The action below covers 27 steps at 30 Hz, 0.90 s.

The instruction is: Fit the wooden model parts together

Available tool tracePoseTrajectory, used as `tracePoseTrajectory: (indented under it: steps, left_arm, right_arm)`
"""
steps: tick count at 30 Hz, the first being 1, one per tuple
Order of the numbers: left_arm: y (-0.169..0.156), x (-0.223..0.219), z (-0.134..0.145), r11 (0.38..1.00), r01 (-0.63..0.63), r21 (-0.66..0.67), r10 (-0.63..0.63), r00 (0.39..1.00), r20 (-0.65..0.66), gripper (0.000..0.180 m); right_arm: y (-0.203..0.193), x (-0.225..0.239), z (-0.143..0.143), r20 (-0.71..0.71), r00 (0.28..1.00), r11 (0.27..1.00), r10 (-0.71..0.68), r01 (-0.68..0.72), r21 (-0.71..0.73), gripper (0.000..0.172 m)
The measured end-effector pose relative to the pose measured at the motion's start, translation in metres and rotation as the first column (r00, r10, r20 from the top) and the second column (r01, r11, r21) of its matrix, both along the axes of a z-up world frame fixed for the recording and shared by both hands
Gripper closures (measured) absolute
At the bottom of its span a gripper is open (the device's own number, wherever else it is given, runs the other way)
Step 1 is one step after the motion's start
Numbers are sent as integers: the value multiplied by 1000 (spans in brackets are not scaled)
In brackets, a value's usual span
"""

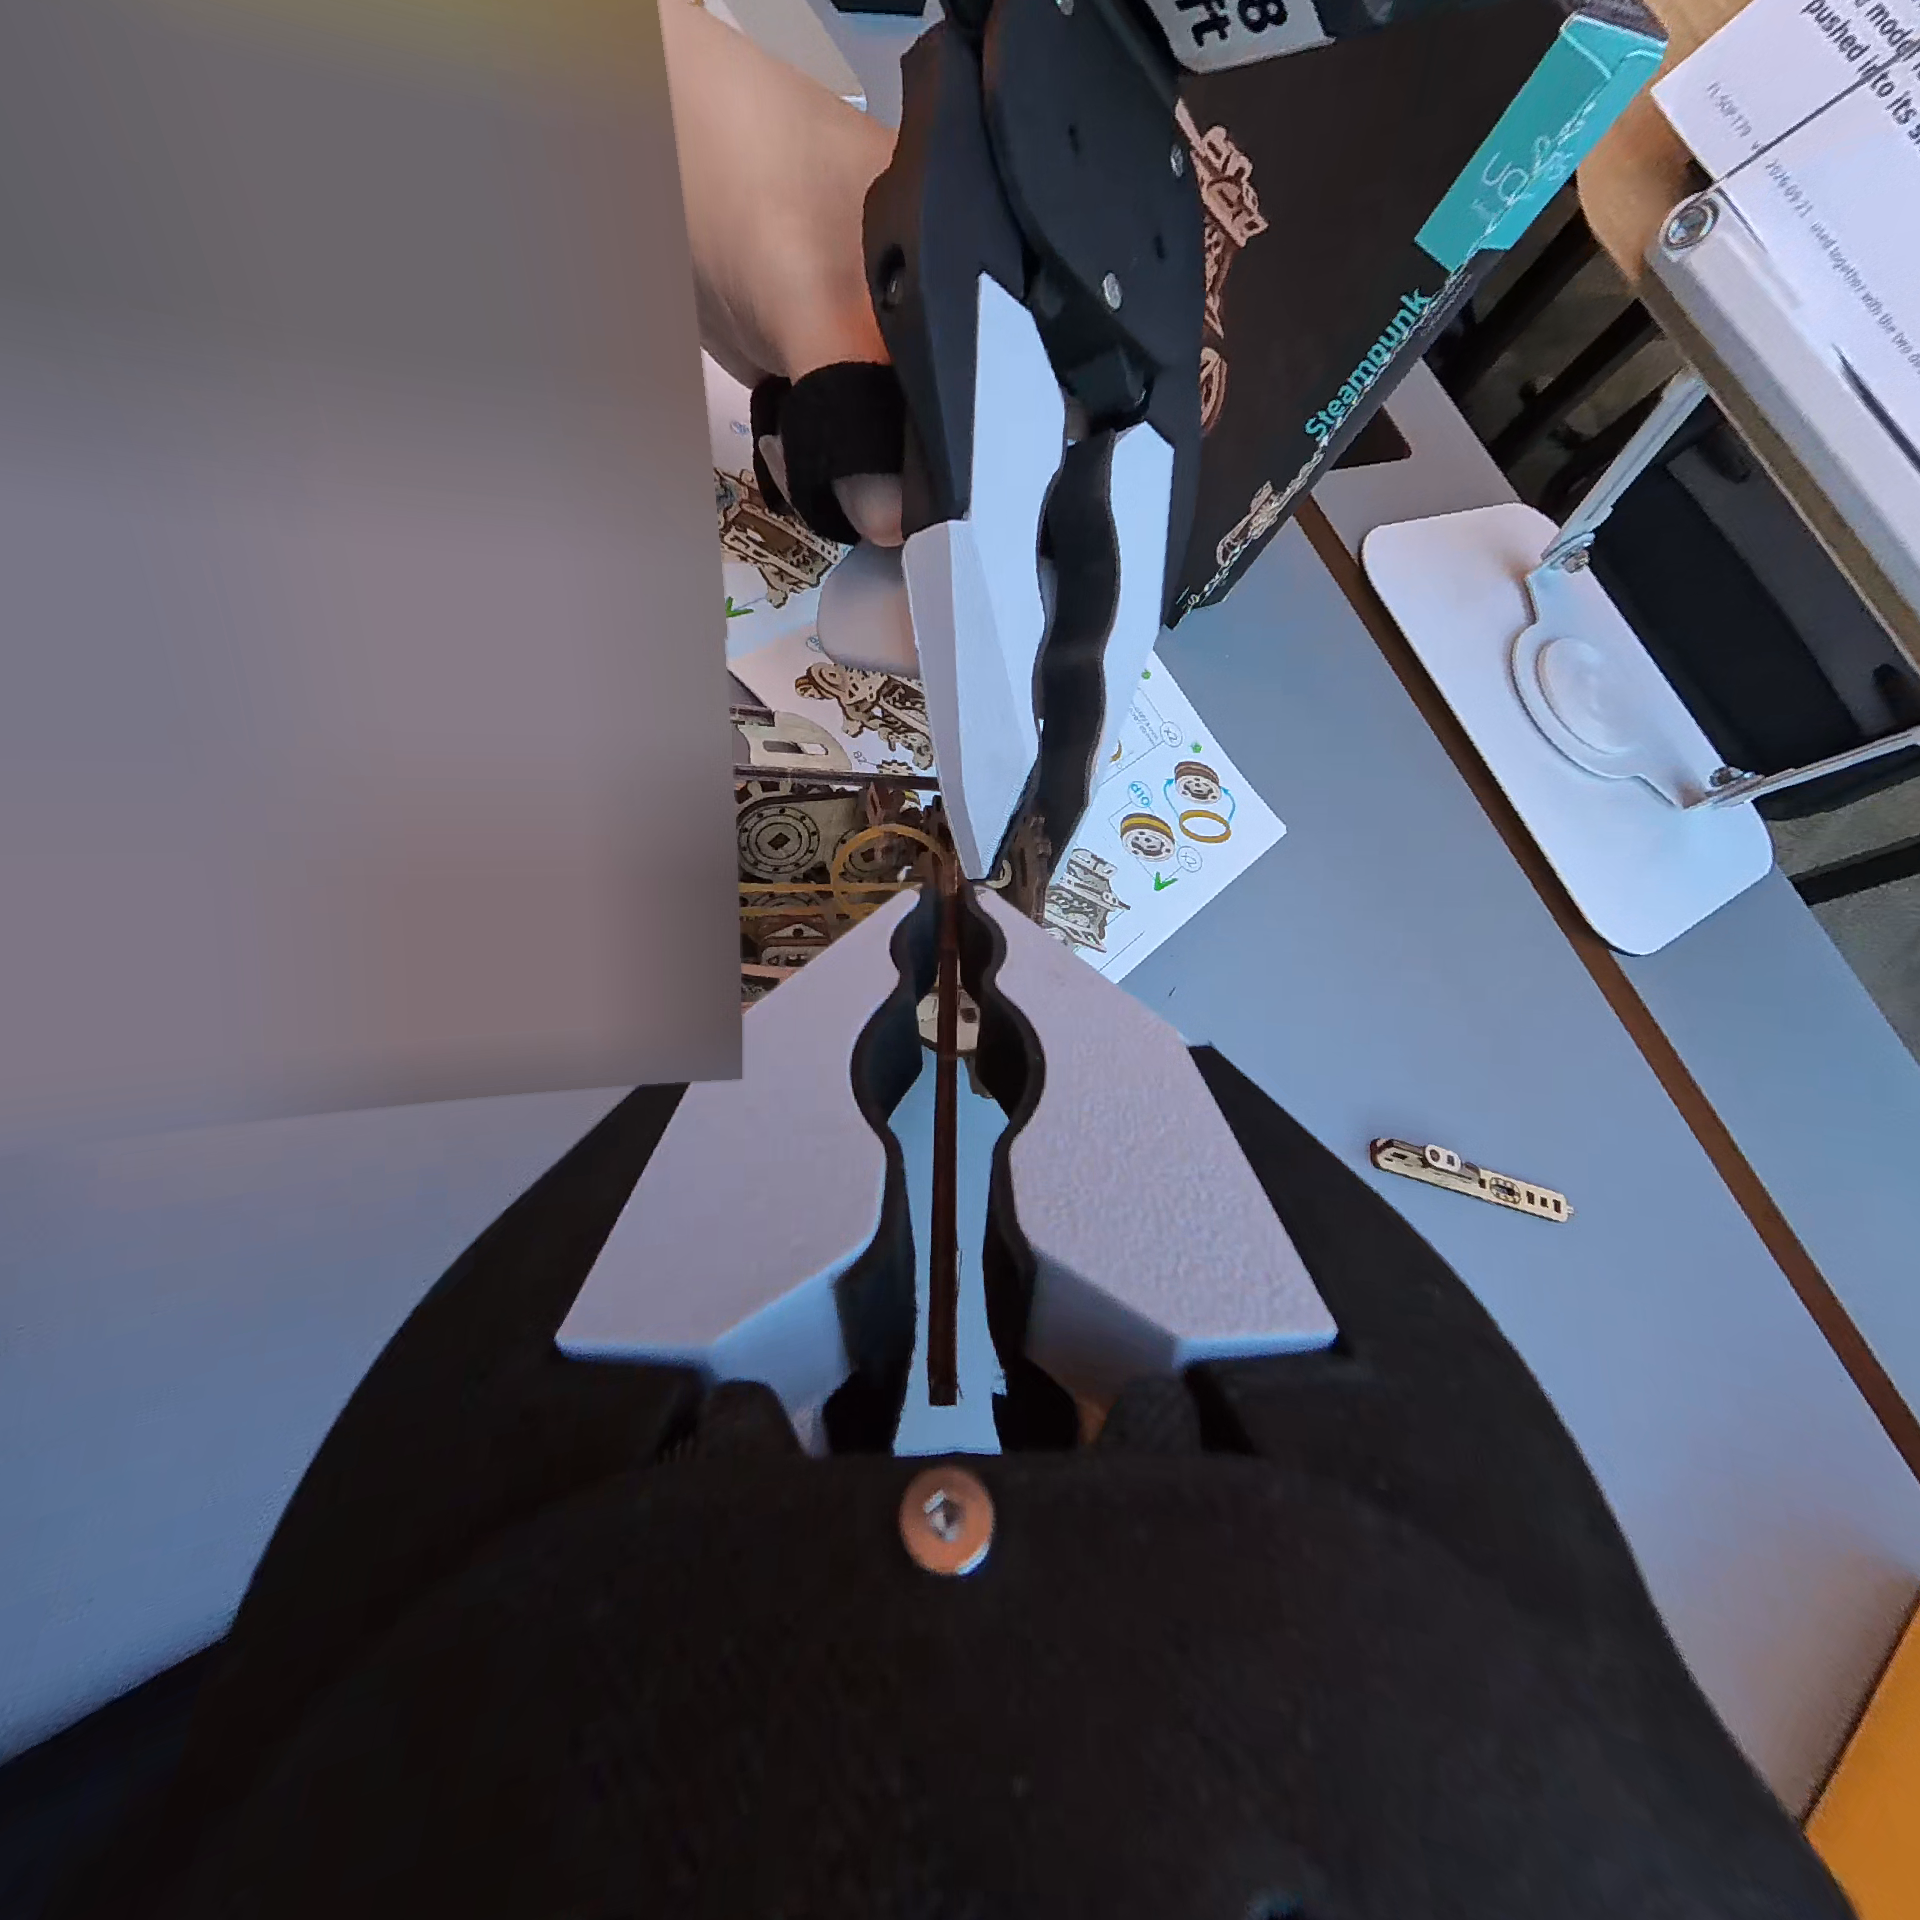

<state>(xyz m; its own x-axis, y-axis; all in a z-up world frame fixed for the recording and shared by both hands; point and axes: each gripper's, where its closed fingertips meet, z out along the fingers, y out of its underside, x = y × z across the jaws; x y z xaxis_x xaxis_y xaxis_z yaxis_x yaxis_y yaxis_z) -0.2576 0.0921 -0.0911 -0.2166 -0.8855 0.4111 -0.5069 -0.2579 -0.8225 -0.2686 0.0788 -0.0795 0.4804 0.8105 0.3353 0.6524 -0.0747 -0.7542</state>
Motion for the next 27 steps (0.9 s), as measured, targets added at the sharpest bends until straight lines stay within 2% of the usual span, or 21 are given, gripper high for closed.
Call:
tracePoseTrajectory:
  steps: [1, 20, 27]
  left_arm:
    - [0, 0, 0, 1000, 0, 0, 0, 1000, 0, 164]
    - [0, 0, 0, 1000, -1, -3, 1, 1000, 1, 164]
    - [0, 0, 0, 1000, -1, 1, 1, 1000, 0, 164]
  right_arm:
    - [1, 0, -1, 10, 1000, 1000, -2, 2, 3, 171]
    - [2, -1, -10, 114, 994, 997, 5, -13, 74, 172]
    - [3, -2, -12, 125, 992, 1000, 4, -7, 28, 171]
